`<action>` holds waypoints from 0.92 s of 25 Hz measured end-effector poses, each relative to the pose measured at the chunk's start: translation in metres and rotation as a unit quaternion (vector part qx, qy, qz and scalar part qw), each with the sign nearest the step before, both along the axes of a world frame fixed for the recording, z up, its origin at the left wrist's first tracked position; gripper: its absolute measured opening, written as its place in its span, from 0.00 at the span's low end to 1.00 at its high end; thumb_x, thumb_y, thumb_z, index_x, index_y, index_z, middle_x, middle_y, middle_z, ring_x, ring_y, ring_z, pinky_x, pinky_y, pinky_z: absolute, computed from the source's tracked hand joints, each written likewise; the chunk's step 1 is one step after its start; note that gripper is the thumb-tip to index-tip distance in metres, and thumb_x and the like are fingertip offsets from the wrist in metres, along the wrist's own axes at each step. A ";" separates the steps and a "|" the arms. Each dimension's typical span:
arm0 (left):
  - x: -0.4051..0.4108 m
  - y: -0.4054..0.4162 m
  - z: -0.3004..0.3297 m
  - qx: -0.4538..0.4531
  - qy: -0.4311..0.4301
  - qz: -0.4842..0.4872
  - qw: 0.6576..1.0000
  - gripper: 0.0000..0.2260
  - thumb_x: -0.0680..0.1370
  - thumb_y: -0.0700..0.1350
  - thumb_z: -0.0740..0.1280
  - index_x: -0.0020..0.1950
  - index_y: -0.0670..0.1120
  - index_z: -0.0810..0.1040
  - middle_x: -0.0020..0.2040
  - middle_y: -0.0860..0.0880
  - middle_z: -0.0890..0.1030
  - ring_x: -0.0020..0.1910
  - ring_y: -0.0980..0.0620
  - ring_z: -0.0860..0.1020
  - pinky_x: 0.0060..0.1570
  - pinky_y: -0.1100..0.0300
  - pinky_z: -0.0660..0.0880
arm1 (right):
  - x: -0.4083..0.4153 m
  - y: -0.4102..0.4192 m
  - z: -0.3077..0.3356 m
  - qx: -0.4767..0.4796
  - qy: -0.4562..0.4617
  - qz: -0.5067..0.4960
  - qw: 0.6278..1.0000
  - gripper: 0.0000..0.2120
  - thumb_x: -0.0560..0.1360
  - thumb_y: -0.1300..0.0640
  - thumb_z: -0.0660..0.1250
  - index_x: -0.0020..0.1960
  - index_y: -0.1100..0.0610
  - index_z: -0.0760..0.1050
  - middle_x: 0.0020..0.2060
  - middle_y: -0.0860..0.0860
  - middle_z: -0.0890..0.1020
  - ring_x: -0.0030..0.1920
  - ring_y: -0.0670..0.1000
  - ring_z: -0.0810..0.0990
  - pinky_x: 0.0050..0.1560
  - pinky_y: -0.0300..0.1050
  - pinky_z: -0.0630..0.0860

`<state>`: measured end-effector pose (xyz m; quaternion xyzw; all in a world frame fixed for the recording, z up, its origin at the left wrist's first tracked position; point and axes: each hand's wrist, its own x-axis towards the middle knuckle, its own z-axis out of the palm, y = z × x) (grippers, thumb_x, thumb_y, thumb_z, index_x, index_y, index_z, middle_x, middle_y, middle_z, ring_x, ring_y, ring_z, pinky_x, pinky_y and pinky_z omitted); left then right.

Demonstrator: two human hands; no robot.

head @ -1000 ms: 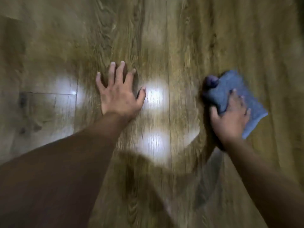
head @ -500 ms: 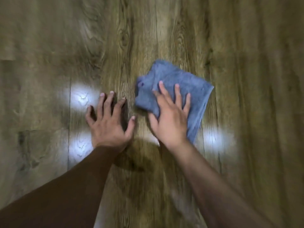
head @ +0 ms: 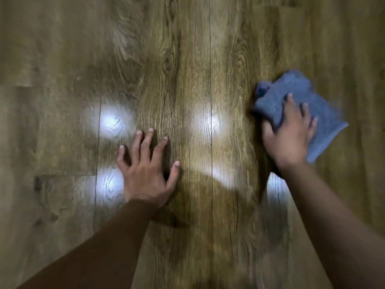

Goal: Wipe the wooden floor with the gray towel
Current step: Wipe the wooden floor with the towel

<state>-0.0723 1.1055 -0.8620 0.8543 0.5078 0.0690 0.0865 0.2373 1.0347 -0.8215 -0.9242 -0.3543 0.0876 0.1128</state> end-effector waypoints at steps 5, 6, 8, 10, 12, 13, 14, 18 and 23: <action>0.000 -0.002 0.000 -0.005 -0.012 0.001 1.000 0.27 0.79 0.63 0.57 0.75 0.52 0.69 0.80 0.47 0.64 0.82 0.45 0.55 0.75 0.34 0.51 | -0.054 0.087 -0.001 0.012 -0.012 0.093 0.996 0.31 0.74 0.49 0.67 0.76 0.51 0.64 0.78 0.45 0.62 0.79 0.60 0.52 0.76 0.68 0.42; 0.000 -0.001 0.000 -0.002 -0.014 0.004 1.000 0.27 0.79 0.62 0.57 0.74 0.52 0.69 0.80 0.47 0.64 0.82 0.46 0.56 0.74 0.35 0.50 | -0.074 0.089 0.001 0.006 -0.016 0.146 0.989 0.32 0.74 0.49 0.67 0.76 0.51 0.64 0.79 0.45 0.62 0.80 0.60 0.52 0.76 0.68 0.43; 0.001 0.000 -0.001 0.001 -0.020 0.000 1.000 0.25 0.79 0.59 0.57 0.73 0.51 0.70 0.79 0.47 0.65 0.81 0.45 0.57 0.74 0.37 0.50 | -0.110 0.069 0.002 -0.011 -0.026 0.218 0.976 0.33 0.73 0.47 0.68 0.76 0.51 0.65 0.79 0.45 0.62 0.80 0.59 0.52 0.76 0.67 0.44; 0.001 0.000 -0.003 0.010 -0.031 0.000 0.999 0.24 0.77 0.56 0.58 0.72 0.50 0.71 0.79 0.46 0.65 0.81 0.45 0.58 0.74 0.38 0.50 | -0.136 0.027 0.006 -0.011 -0.011 0.263 0.965 0.33 0.72 0.48 0.67 0.75 0.52 0.66 0.78 0.46 0.62 0.80 0.59 0.52 0.76 0.68 0.46; 0.000 -0.001 -0.004 0.016 -0.031 0.004 0.999 0.25 0.77 0.55 0.59 0.73 0.50 0.71 0.79 0.46 0.65 0.81 0.45 0.58 0.74 0.38 0.50 | -0.145 -0.028 0.010 -0.029 0.007 0.283 0.959 0.31 0.71 0.49 0.66 0.74 0.53 0.69 0.78 0.47 0.64 0.80 0.59 0.54 0.75 0.68 0.50; -0.001 -0.001 -0.004 0.014 -0.032 0.003 0.999 0.25 0.77 0.55 0.58 0.73 0.51 0.71 0.79 0.47 0.65 0.81 0.45 0.57 0.74 0.38 0.49 | -0.140 -0.056 0.011 -0.043 0.007 0.275 0.961 0.30 0.71 0.49 0.64 0.72 0.54 0.70 0.77 0.47 0.65 0.79 0.59 0.55 0.75 0.68 0.52; -0.001 0.000 -0.005 0.011 -0.031 0.002 0.999 0.25 0.77 0.55 0.58 0.74 0.51 0.70 0.80 0.47 0.64 0.81 0.46 0.57 0.75 0.39 0.49 | -0.131 -0.080 0.012 -0.053 0.001 0.254 0.966 0.30 0.70 0.48 0.62 0.71 0.54 0.71 0.76 0.47 0.67 0.79 0.59 0.57 0.75 0.68 0.54; -0.002 0.001 -0.005 0.011 -0.019 0.003 1.000 0.25 0.77 0.55 0.58 0.74 0.52 0.69 0.80 0.47 0.64 0.81 0.46 0.56 0.75 0.39 0.47 | -0.074 -0.103 0.015 -0.070 -0.021 0.150 0.986 0.30 0.71 0.44 0.59 0.68 0.58 0.73 0.74 0.53 0.70 0.76 0.63 0.63 0.73 0.69 0.57; -0.002 0.001 -0.004 0.012 -0.004 -0.003 1.000 0.26 0.77 0.55 0.58 0.75 0.51 0.68 0.80 0.47 0.63 0.82 0.46 0.56 0.75 0.37 0.48 | -0.039 0.011 0.002 -0.017 -0.022 -0.038 0.999 0.30 0.71 0.43 0.64 0.69 0.54 0.70 0.76 0.50 0.66 0.75 0.64 0.61 0.74 0.69 0.52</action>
